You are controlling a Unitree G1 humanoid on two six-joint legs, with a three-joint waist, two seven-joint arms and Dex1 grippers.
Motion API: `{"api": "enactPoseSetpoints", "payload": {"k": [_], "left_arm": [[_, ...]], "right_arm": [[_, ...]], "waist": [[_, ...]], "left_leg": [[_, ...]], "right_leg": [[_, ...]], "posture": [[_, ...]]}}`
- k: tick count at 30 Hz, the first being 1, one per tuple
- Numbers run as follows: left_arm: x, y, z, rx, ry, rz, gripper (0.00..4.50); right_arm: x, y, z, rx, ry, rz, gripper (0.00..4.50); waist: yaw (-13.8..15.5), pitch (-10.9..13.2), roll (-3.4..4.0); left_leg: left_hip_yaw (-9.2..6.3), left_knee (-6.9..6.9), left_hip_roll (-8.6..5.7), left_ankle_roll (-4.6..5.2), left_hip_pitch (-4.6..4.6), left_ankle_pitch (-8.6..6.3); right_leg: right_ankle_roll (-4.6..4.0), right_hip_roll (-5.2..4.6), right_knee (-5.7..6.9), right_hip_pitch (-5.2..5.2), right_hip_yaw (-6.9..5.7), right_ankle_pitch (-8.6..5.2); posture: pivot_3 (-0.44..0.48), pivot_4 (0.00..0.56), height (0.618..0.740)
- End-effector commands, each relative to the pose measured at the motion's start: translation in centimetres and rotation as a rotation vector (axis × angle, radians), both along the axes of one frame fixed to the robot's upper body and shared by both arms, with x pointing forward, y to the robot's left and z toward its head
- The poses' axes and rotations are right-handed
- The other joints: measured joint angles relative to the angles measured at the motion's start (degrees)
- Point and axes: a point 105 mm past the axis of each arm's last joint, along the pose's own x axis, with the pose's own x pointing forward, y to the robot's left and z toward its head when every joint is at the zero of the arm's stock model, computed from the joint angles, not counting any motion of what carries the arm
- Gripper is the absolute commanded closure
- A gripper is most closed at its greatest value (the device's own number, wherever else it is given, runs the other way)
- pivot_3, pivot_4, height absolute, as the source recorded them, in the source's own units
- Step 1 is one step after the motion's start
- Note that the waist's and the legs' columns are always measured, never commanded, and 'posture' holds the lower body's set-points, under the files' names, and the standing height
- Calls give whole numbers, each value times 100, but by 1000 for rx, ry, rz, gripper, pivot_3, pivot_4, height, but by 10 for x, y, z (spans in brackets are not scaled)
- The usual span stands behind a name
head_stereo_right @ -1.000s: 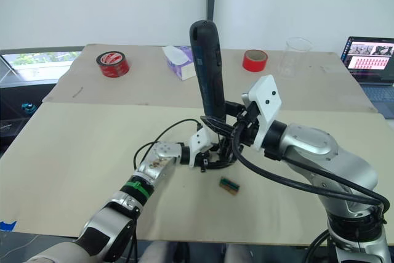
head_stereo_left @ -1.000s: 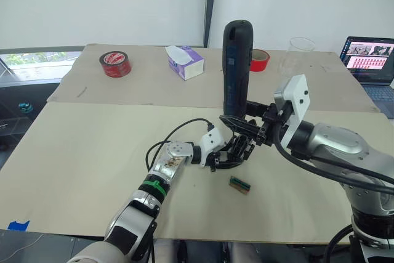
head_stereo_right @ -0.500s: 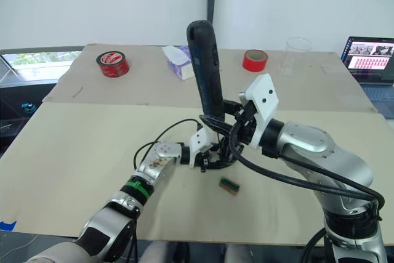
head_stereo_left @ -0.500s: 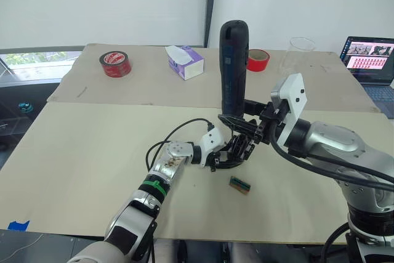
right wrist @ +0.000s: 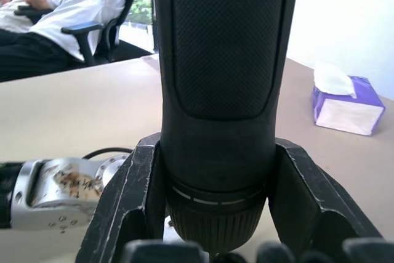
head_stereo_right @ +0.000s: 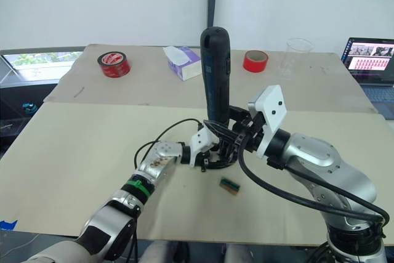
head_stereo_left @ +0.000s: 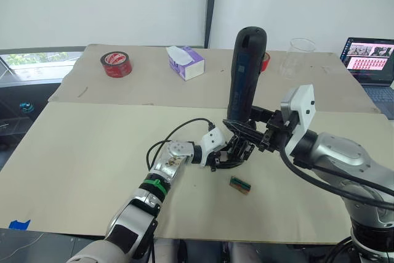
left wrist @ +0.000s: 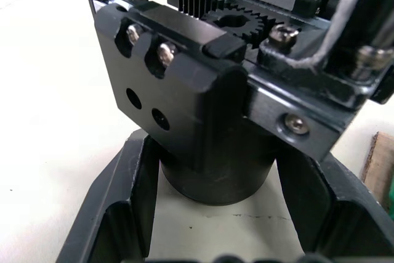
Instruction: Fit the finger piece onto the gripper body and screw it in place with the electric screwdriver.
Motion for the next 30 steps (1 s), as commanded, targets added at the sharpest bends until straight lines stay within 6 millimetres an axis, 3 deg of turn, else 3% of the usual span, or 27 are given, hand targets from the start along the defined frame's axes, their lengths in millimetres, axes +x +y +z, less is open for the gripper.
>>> {"api": "enactPoseSetpoints", "payload": {"k": [1,8,19,30], "left_arm": [[6,-11,31,-68,-90,-20,2226],[8,-10,32,-70,-96,-14,2226],[6,-9,31,-70,-97,-18,2226],[5,-9,30,-67,-100,-24,2226]], "right_arm": [[7,-1,-28,-91,112,-8,2597],[16,-8,-41,-98,163,-41,2596],[11,-20,-62,-109,180,-37,2596],[12,-27,-60,-137,166,-51,2596]], "waist": [[1,0,0],[28,-1,0],[29,-2,-1],[29,-3,-1]], "left_leg": [[0,0,0,0,0,0],[-3,5,0,3,1,-2],[-4,0,0,7,36,-4],[-11,-2,1,8,52,-6]], "right_leg": [[0,0,0,0,0,0],[0,-2,-1,6,-1,0],[2,-2,-6,37,-2,-2],[2,-6,-11,55,-7,-4]], "posture": [[0,150,740],[0,150,740],[0,150,740],[0,150,740]]}}
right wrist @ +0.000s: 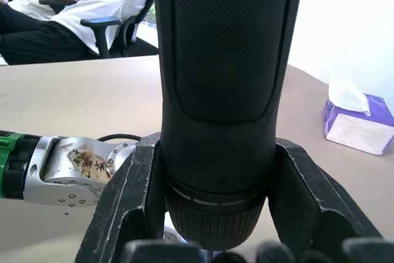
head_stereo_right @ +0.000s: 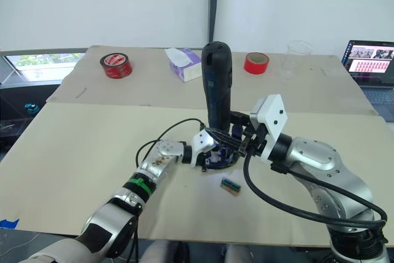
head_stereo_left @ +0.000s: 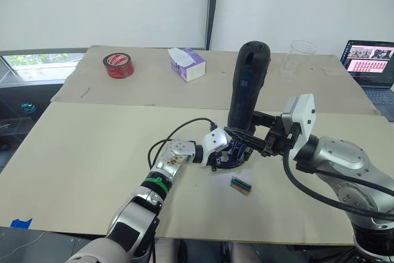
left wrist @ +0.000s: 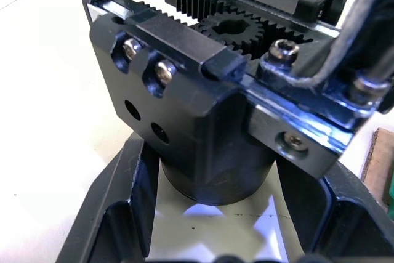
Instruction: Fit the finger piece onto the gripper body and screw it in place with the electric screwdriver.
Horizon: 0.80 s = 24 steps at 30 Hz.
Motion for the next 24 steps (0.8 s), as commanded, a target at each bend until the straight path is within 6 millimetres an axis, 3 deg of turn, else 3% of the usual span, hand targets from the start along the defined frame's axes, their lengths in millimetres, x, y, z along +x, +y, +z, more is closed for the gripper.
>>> {"api": "enactPoseSetpoints", "payload": {"k": [1,9,15,17,21,24], "left_arm": [[5,-6,32,-88,-96,-17,2226],[5,-10,32,-90,-94,-19,2226],[3,-7,23,-52,-73,-34,2226],[1,-6,20,-44,-69,-41,2226],[0,-6,16,-35,-66,-45,2226],[4,-4,19,-40,-66,-23,2226]], "right_arm": [[12,-21,-44,-101,194,-98,2596],[11,-20,-28,-111,130,-77,2597],[-1,-3,54,52,-93,40,2597],[-8,2,70,85,-124,76,2597],[-16,4,70,70,-115,112,2597],[-19,2,67,86,-98,111,2597]], "waist": [[0,0,0],[10,0,0],[4,1,-1],[-12,2,1],[24,2,1],[14,3,1]], "left_leg": [[-1,0,0,0,0,0],[-2,0,0,1,-3,-1],[1,3,0,4,-20,-2],[4,3,0,1,-56,1],[5,-13,-1,-47,-64,29],[7,-22,-3,-15,-61,10]], "right_leg": [[0,-1,-1,1,-1,0],[0,-3,-2,-2,-2,0],[-2,-10,1,-20,-2,3],[-5,-11,8,-61,-1,5],[-7,2,7,-70,-10,8],[-7,1,2,-67,-8,8]], "posture": [[0,150,740],[0,150,740],[0,150,740],[0,150,740],[0,150,740],[0,150,740]]}}
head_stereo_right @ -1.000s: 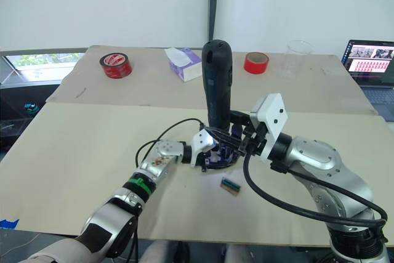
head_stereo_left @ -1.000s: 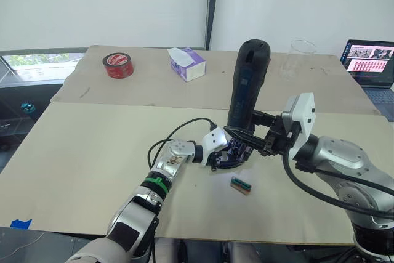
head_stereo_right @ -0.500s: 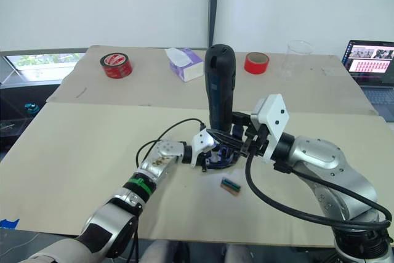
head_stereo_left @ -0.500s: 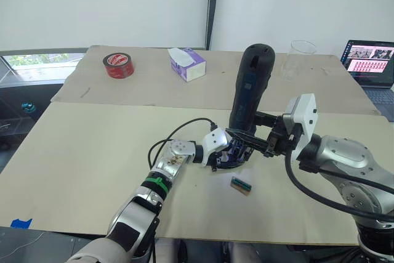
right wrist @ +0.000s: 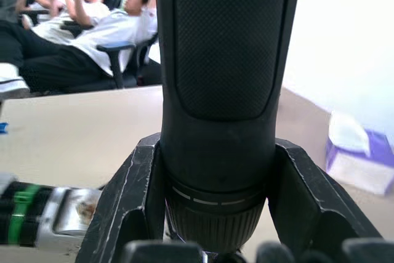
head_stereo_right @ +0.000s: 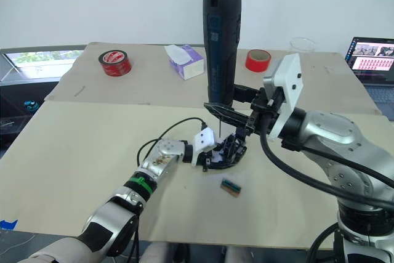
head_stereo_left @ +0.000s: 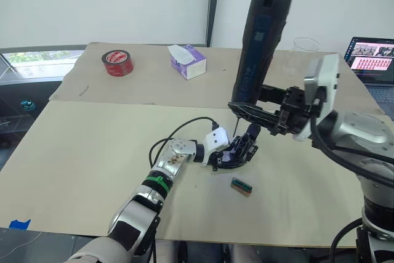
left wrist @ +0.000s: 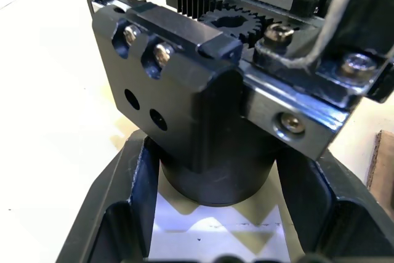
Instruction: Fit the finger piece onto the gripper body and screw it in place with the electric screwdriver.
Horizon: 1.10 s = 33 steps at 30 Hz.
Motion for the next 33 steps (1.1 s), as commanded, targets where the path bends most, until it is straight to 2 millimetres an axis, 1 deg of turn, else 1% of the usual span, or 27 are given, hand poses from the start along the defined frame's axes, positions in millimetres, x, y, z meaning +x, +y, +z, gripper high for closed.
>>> {"api": "enactPoseSetpoints", "payload": {"k": [1,3,6,8,10,11,13,14,15,16,18,19,20,21,23,24,25,27,28,30,32,33], "left_arm": [[8,1,17,-37,-45,20,2226],[10,9,23,-59,-14,29,1186],[5,22,32,-75,13,-12,8],[-2,39,43,-80,19,-48,0],[-17,70,60,-80,45,-106,0],[-26,86,71,-78,39,-137,0],[-37,101,84,-68,33,-167,0],[-41,106,91,-65,32,-167,0],[-44,113,99,-62,29,-163,0],[-47,119,107,-56,22,-157,0],[-50,126,116,-46,-2,-138,0],[-50,127,118,-43,-8,-131,0],[-50,129,119,-35,-22,-119,0],[-50,130,119,-30,-30,-111,0],[-48,132,120,-36,-42,-74,0],[-48,132,120,-42,-46,-57,0],[-48,132,120,-45,-49,-46,0],[-47,131,118,-55,-58,-15,0],[-47,131,117,-58,-56,-7,0],[-47,131,113,-57,-36,7,0],[-49,132,108,-47,-6,4,0],[-49,133,107,-41,2,2,0]], "right_arm": [[-12,-1,11,30,-46,14,2597],[-17,-2,12,45,-31,25,2597],[-24,-5,16,62,1,41,2597],[-28,-14,19,80,67,36,2597],[-27,-33,16,75,202,-9,2597],[-23,-49,8,70,324,-61,2597],[-20,-69,-1,69,474,-124,2597],[-17,-80,-8,70,557,-164,2597],[-12,-95,-25,50,685,-234,2597],[-8,-111,-44,32,811,-309,2597],[-1,-134,-74,17,986,-422,2597],[1,-139,-81,16,1025,-447,2597],[8,-148,-93,16,1072,-507,2597],[12,-153,-101,12,1105,-548,2597],[26,-170,-124,-9,1157,-682,2597],[32,-178,-136,-22,1177,-741,2597],[35,-183,-143,-34,1190,-779,2597],[39,-189,-160,-33,1241,-816,2597],[39,-191,-165,-38,1263,-823,2597],[42,-200,-175,-99,1222,-878,1561],[44,-207,-175,-134,1160,-901,938],[43,-210,-172,-137,1136,-899,552]], "waist": [[-10,0,-1],[-37,1,-1],[-65,1,-1],[-69,1,-1],[-81,1,-1],[-83,1,-1],[-83,2,-2],[-66,2,-2],[-41,2,-1],[-1,3,2],[4,3,0],[-11,3,0],[-23,3,0],[-48,2,3],[-81,3,6],[-83,4,8],[-95,5,9],[-90,5,9],[-87,5,9],[-83,5,6],[-73,0,-8],[-57,0,-10]], "left_leg": [[1,2,0,4,0,-2],[2,7,0,5,0,-3],[0,13,8,2,1,-1],[-1,9,10,1,3,0],[0,0,10,-6,5,4],[1,-5,10,-30,10,18],[0,-12,11,-57,13,34],[0,-12,13,-60,23,35],[1,-9,13,-58,22,34],[-2,-11,9,-25,19,22],[-2,-4,6,-5,22,14],[-1,-2,7,-3,23,13],[1,-1,7,0,25,11],[6,-2,4,0,25,11],[16,-9,1,-3,24,14],[19,-12,0,-29,26,29],[20,-13,0,-56,20,45],[20,-24,1,-71,22,55],[20,-26,2,-74,22,56],[20,-27,7,-75,31,57],[20,-23,7,-72,42,56],[19,-22,8,-60,51,48]], "right_leg": [[0,-1,1,0,1,0],[-1,-3,1,-1,3,1],[-2,0,5,-1,2,1],[-3,2,5,-1,3,1],[-4,1,5,-2,5,2],[-5,0,5,0,7,2],[-9,1,5,1,7,1],[-12,1,6,9,8,0],[-15,-1,3,11,8,-1],[-16,-5,0,12,9,-2],[-30,-8,-3,20,14,-13],[-37,-6,-6,22,16,-17],[-37,-6,-6,22,20,-18],[-32,-5,-5,21,26,-16],[-6,0,2,10,38,-5],[-5,8,3,9,39,-5],[-4,12,4,1,41,-6],[-2,18,4,-1,41,-8],[-2,21,4,-1,41,-8],[-1,25,2,8,40,-8],[1,23,0,21,40,-9],[26,21,-2,33,38,-24]], "posture": [[0,150,740],[0,150,740],[0,150,740],[0,150,740],[0,150,740],[0,150,740],[0,150,740],[0,150,740],[0,150,740],[0,150,740],[0,150,740],[0,150,740],[0,150,740],[0,150,740],[0,150,740],[0,150,740],[0,150,740],[0,150,740],[0,150,740],[0,150,740],[0,150,740],[0,150,740]]}}
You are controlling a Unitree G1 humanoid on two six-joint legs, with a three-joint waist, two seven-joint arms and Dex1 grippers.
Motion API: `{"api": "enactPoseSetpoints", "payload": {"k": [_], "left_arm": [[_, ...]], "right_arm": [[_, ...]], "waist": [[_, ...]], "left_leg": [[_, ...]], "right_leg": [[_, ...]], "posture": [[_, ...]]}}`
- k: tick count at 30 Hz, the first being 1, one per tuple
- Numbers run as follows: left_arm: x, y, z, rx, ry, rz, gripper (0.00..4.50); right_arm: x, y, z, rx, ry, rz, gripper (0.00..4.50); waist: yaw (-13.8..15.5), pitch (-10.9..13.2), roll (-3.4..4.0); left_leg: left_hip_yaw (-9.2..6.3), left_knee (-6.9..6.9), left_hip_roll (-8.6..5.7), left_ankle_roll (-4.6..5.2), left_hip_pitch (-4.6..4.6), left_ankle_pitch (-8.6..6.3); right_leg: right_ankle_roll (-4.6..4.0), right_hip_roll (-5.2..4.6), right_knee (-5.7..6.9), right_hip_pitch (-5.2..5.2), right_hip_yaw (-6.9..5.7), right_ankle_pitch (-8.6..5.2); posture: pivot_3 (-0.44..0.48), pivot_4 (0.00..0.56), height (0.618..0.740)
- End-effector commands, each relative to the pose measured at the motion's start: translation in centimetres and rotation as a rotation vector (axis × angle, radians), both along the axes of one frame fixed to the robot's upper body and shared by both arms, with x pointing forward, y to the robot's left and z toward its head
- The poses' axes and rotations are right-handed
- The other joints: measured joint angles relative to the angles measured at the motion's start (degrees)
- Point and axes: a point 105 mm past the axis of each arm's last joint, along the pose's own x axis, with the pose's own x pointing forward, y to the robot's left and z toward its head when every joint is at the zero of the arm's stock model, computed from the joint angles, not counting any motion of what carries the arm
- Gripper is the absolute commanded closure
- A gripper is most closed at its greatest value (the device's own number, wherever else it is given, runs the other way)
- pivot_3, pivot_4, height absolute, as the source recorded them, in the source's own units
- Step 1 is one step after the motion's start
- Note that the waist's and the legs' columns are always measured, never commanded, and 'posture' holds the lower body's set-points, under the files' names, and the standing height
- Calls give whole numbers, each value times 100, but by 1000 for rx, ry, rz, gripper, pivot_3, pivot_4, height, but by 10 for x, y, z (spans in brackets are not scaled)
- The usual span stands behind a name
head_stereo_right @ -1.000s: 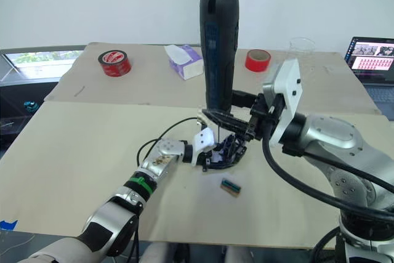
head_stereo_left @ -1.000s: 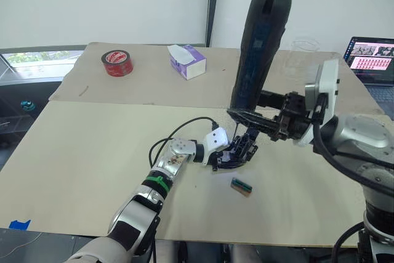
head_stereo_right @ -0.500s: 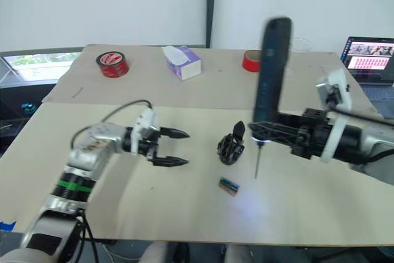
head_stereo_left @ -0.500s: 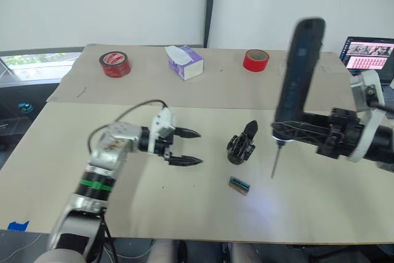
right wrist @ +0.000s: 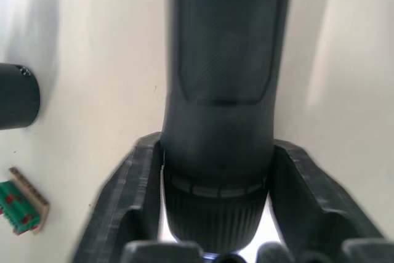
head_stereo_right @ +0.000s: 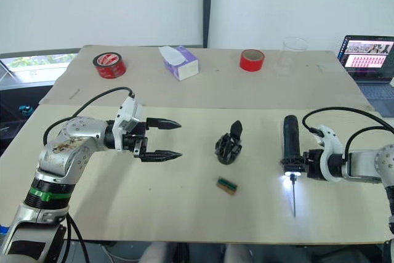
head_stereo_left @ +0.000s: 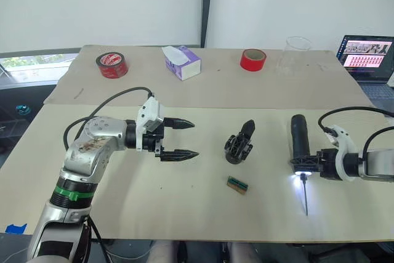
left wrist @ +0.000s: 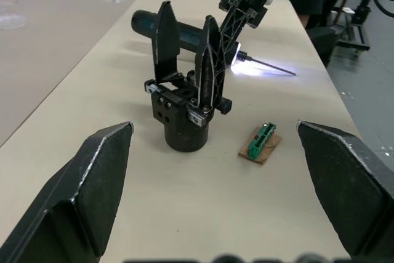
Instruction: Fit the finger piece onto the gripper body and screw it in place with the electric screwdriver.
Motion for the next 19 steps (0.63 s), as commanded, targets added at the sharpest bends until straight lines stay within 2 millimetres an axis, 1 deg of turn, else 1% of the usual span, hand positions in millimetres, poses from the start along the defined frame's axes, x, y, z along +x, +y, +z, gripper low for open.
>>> {"api": "enactPoseSetpoints", "payload": {"k": [1,2,5,7,9,12,14,17,19], "left_arm": [[-5,4,1,13,18,-14,0],[-6,6,-3,30,56,-23,0],[-15,20,-10,100,145,-96,0],[-17,34,-3,144,196,-133,0],[-16,48,10,167,225,-146,0],[-10,70,33,179,233,-114,0],[-8,81,43,187,230,-88,0],[-4,88,46,223,223,-68,0],[-2,87,43,245,217,-80,0]], "right_arm": [[-1,-23,3,-114,-64,-18,222],[-2,-24,14,-119,-112,5,100],[-6,-20,62,-138,-313,124,100],[-16,-21,95,-151,-426,209,100],[-29,-25,113,-203,-486,304,100],[-54,-32,123,-279,-513,484,100],[-65,-43,122,-318,-491,520,100],[-74,-63,116,-411,-467,545,100],[-77,-74,116,-453,-462,542,100]], "waist": [[30,0,-1],[46,0,-1],[75,1,17],[59,5,31],[44,6,32],[50,9,18],[34,9,15],[10,9,19],[9,8,20]], "left_leg": [[-6,4,-2,12,3,-8],[-7,8,-4,36,5,-22],[-7,10,-13,34,-4,-22],[6,8,-17,19,-17,-13],[10,8,-14,8,-31,-6],[0,0,2,-7,-19,2],[-5,-6,6,14,-11,-11],[4,-6,2,35,-3,-24],[11,-5,-3,36,3,-25]], "right_leg": [[15,-2,-2,8,0,-9],[16,-5,-4,13,0,-9],[17,-18,-1,7,2,-9],[-3,-19,6,-17,16,4],[-2,-9,11,-34,17,4],[28,7,5,-24,4,-17],[28,11,4,-18,3,-21],[27,4,8,-18,16,-22],[26,0,10,-17,27,-23]], "posture": [[0,150,740],[0,150,740],[0,150,740],[0,150,740],[0,150,740],[0,150,740],[0,150,740],[0,150,740],[0,150,740]]}}
